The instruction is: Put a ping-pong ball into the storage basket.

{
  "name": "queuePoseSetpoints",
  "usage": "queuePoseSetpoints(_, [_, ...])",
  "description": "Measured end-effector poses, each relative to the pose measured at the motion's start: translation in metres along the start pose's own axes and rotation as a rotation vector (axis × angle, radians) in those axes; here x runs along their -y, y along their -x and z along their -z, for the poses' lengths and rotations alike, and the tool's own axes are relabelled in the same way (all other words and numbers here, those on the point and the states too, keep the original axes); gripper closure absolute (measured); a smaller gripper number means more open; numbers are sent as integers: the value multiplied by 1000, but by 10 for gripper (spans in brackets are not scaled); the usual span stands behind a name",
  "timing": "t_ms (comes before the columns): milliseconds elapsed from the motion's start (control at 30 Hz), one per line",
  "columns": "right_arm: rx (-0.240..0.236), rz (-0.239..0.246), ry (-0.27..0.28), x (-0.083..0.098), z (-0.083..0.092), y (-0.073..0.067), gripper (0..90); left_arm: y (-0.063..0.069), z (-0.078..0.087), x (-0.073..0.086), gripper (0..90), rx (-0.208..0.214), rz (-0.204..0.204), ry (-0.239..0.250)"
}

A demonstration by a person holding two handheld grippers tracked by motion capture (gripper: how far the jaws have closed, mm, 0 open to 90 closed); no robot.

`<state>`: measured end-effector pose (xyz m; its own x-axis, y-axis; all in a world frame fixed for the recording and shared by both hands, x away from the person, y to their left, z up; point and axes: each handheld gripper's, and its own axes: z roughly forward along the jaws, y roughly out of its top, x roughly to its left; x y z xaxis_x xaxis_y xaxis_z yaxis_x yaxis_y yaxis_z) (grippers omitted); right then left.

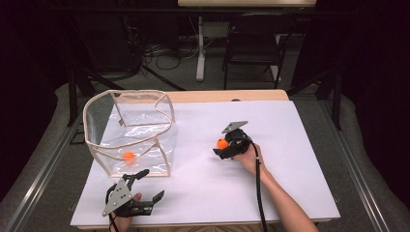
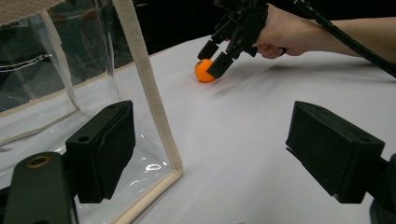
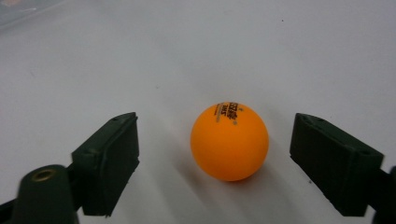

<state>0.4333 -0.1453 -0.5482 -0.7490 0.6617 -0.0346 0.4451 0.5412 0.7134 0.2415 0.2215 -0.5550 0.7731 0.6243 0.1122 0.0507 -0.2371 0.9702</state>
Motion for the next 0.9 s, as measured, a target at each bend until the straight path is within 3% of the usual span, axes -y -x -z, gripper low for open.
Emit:
queuePoseSetpoints(367, [48,15,-8,-1,1,-2,356,1,-2,0,155,3,-7,-7])
queuePoseSetpoints(900, [76,14,-25,1,-1,-1,502,1,-2,-1,155,6,-8,-5])
